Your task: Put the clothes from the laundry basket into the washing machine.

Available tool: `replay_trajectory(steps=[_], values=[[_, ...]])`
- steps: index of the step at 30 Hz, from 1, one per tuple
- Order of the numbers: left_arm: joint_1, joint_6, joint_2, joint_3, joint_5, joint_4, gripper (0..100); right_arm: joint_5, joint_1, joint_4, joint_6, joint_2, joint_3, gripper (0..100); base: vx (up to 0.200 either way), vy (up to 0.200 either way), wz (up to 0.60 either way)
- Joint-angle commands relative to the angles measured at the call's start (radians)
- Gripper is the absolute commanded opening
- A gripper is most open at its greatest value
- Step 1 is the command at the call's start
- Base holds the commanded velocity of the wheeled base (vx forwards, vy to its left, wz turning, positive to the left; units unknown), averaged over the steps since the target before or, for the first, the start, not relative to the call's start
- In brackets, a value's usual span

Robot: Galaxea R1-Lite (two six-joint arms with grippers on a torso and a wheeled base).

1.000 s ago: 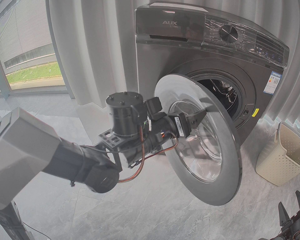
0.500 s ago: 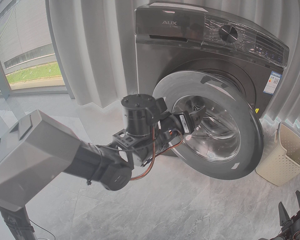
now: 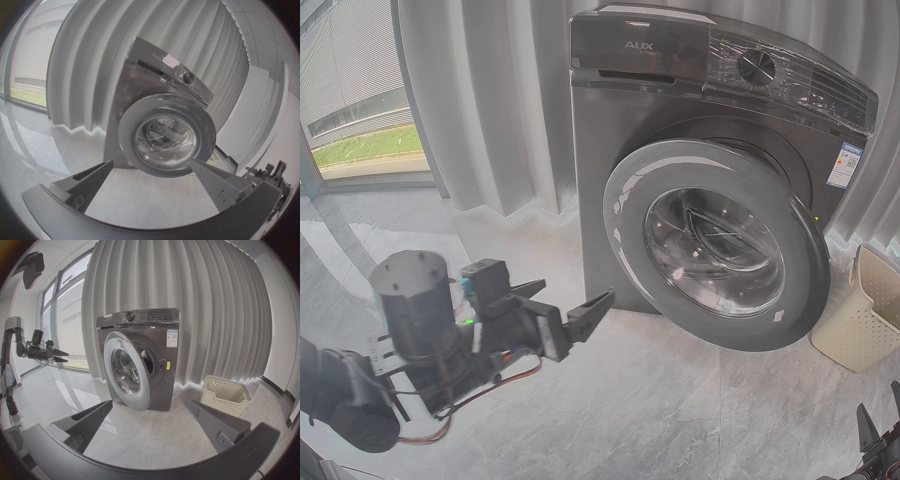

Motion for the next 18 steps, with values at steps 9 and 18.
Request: replay_trajectory(steps=[9, 18], values=[[0.298, 0.173, -0.821, 0.406, 0.064, 0.235, 100, 0.002, 0.000, -0.002, -0.003, -0.016, 0.018, 100, 0.000, 0.000, 0.00], [0.505, 0.181, -1.174, 0.412, 0.051, 0.553, 100, 0.002, 0.000, -0.002, -0.003, -0.016, 0.018, 100, 0.000, 0.000, 0.00]])
